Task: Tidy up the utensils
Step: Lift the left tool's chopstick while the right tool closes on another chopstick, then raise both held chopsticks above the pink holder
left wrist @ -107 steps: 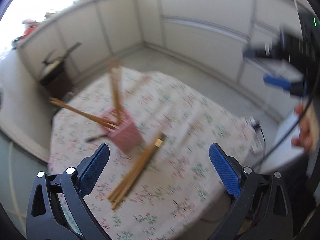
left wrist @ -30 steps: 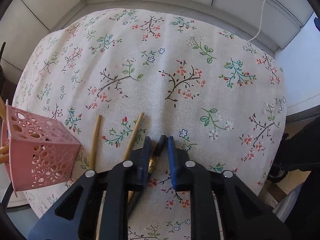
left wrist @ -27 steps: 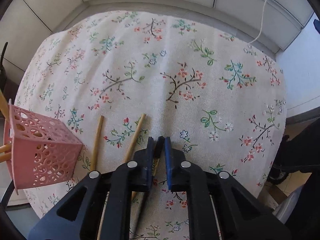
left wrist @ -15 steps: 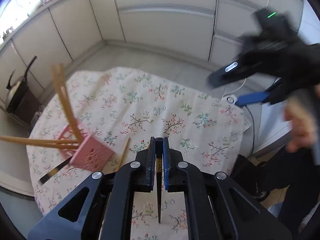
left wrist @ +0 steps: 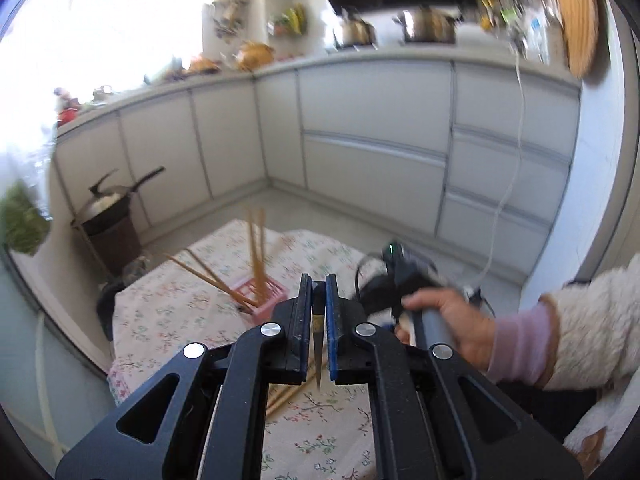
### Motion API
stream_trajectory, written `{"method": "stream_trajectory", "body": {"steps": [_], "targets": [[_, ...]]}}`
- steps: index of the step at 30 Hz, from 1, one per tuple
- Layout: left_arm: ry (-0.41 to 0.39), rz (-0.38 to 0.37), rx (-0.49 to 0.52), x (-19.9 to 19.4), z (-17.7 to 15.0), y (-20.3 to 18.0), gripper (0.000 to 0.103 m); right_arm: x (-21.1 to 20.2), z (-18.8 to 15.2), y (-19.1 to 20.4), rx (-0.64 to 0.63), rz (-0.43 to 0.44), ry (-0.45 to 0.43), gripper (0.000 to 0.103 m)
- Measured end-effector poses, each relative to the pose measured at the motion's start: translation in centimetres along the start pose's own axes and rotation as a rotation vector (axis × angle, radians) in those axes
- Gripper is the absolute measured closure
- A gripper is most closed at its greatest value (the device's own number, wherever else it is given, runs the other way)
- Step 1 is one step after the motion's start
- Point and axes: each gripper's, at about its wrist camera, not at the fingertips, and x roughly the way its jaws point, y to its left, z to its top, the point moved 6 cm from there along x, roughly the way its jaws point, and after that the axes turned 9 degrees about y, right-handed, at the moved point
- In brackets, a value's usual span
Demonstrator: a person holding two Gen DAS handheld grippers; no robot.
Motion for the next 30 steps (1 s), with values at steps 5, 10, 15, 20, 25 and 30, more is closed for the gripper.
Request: {"method": "stream_trajectory", "body": {"steps": [5, 10, 15, 20, 25, 30], "targets": [[-0.124, -0.010, -0.055, -3.4, 0.7, 1.5, 0.097, 1.7, -0.9, 1.1, 0.007, -0.058, -0.060, 0.078], [-0.171, -0.016, -0.065, -4.5, 1.2, 1.5, 0.097, 2.4, -1.2, 2.8, 0.007, -0.123, -0.111, 0.078], [-0.194, -0.003, -0.090, -5.4, 1.3, 1.8, 0.097, 2.5, -0.9, 2.7, -0.019, -0.160, -0.147, 0.093], [-0.207, 0.009, -0.124, -5.7, 1.1, 2.3, 0.097, 1.3, 0.3, 1.8, -0.046, -0.062, -0.145, 0.097], [-0.210, 0.027, -0.173, -5.4, 1.6, 2.7, 0.097, -3.4, 0.1, 2.3, -0.182, -0.012, -0.219, 0.098], [-0.208, 0.049, -0.224, -4.9, 2.5, 2.6, 0.097, -10.5, -1.8, 3.3, -0.372, 0.025, -0.327, 0.098]]}}
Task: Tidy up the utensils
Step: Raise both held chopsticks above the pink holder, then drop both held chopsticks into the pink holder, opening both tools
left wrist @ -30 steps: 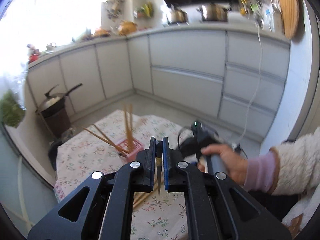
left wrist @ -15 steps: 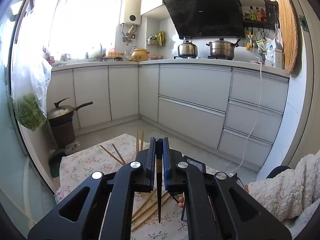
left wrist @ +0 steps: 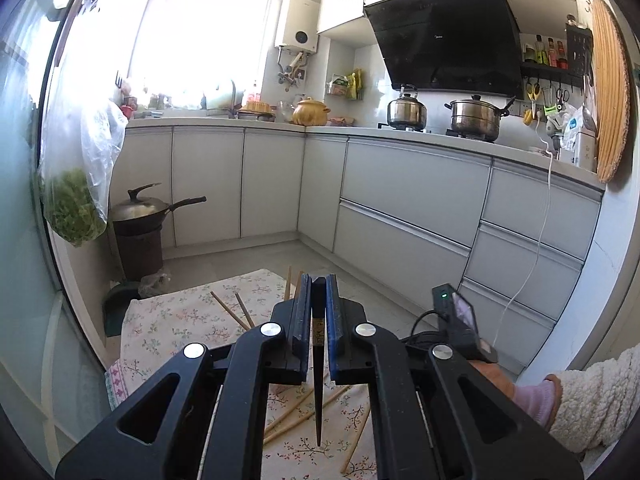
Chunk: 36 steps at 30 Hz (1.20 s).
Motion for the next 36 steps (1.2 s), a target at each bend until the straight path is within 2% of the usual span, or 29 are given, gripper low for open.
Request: {"method": "stream_trajectory", "body": {"steps": [5, 11, 16, 18, 24, 31, 33, 34, 36], "targets": [[0.011, 0.034, -0.058, 1.0, 1.1, -0.1, 0.097, -7.3, 0.9, 1.9, -0.140, 0.048, -0.150, 0.097], [0.001, 0.074, -0.107, 2.4, 3.5, -0.2, 0.097, -14.8, 3.3, 4.5, -0.207, 0.131, -0.325, 0.097], [-0.040, 0.118, -0.158, 4.1, 6.4, 0.3, 0.097, -18.8, 5.8, 6.9, -0.233, 0.194, -0.424, 0.097], [-0.062, 0.165, -0.162, 4.9, 7.4, 0.7, 0.097, -20.0, 6.5, 8.2, -0.251, 0.221, -0.453, 0.097], [-0.077, 0.255, -0.198, 8.5, 8.6, 2.7, 0.097, -21.1, 7.2, 11.8, -0.329, 0.243, -0.480, 0.097], [-0.040, 0.315, -0.240, 13.2, 7.0, 4.9, 0.096, -18.1, 7.3, 13.7, -0.382, 0.214, -0.437, 0.097], [-0.037, 0.307, -0.260, 13.8, 6.4, 5.5, 0.083, -17.3, 7.2, 14.1, -0.396, 0.204, -0.421, 0.097], [-0.021, 0.312, -0.280, 14.0, 5.9, 6.0, 0.072, -16.8, 7.0, 14.3, -0.402, 0.198, -0.413, 0.097], [-0.025, 0.320, -0.306, 13.6, 5.6, 6.6, 0.070, -16.0, 6.8, 14.5, -0.407, 0.192, -0.399, 0.097]]}}
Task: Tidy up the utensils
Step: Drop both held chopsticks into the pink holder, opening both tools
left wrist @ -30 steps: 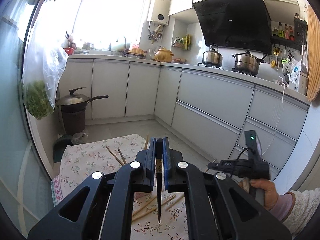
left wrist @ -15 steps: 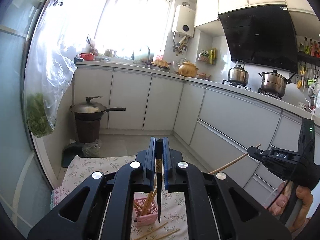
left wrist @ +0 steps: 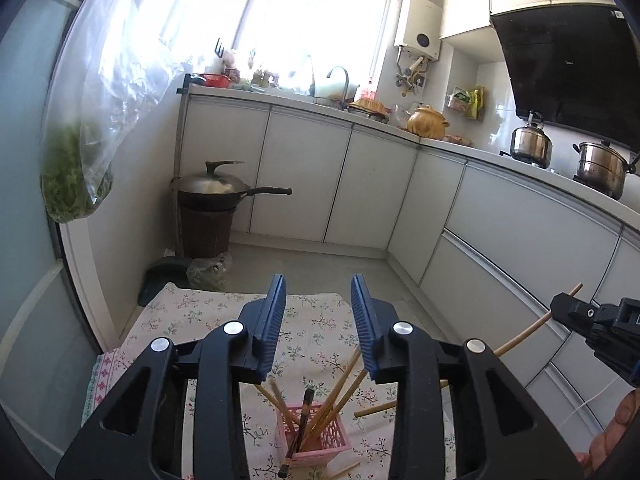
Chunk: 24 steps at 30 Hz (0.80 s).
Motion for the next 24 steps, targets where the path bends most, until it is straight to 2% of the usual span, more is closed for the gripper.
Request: {"method": "stream_trajectory", "body": {"steps": [6, 9, 18, 20, 21, 24], "targets": [[-0.071, 0.021, -0.047, -3.4, 1.4, 2.0, 0.064, 1.1, -0.8, 0.9, -0.026, -0.006, 0.024, 0.097], [-0.088, 0.034, -0.072, -4.3, 1.9, 2.8, 0.058, 1.7, -1.1, 1.3, -0.040, -0.014, 0.039, 0.097], [-0.073, 0.023, -0.081, -4.4, 2.2, 3.0, 0.056, 4.8, -2.1, 1.9, -0.061, -0.045, 0.091, 0.097], [-0.070, 0.025, -0.076, -4.3, 2.2, 2.8, 0.052, 5.8, -2.2, 2.2, -0.064, -0.043, 0.096, 0.097], [-0.065, 0.026, -0.073, -4.1, 2.1, 2.7, 0.051, 6.3, -2.1, 2.5, -0.067, -0.035, 0.098, 0.096], [-0.046, 0.026, -0.059, -3.7, 1.8, 2.3, 0.050, 8.2, -2.4, 3.1, -0.070, -0.010, 0.130, 0.084]]}}
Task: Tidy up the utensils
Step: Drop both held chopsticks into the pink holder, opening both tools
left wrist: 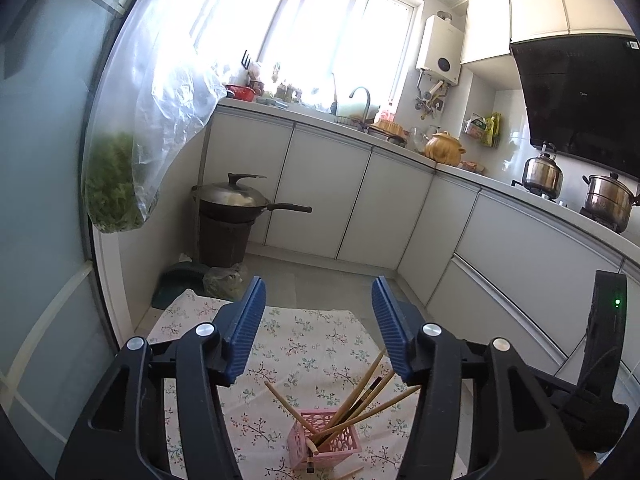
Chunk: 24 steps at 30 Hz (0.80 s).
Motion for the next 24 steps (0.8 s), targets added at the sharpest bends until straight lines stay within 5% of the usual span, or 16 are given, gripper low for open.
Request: {"method": "stream_trajectory", "body": {"steps": [2, 15, 19, 24], "targets": [[0.004, 0.007, 0.027, 0.0, -0.2, -0.4, 0.050, 0.3, -0.1, -0.1, 0.020, 0.018, -0.001, 0.070], [0.011, 0.054, 0.100, -0.2, -1.3, -1.9, 0.032, -2.7, -1.6, 0.4, -0.102, -0.080, -0.070, 0.063], [0.034, 0.079, 0.114, 0.1, -1.8, -1.9, 0.024, -3.8, -1.9, 0.2, -0.131, -0.110, -0.107, 0.045], [0.057, 0.110, 0.122, 0.1, -2.7, -1.7, 0.017, -5.1, -2.1, -0.5, -0.145, -0.153, -0.145, 0.036]]}}
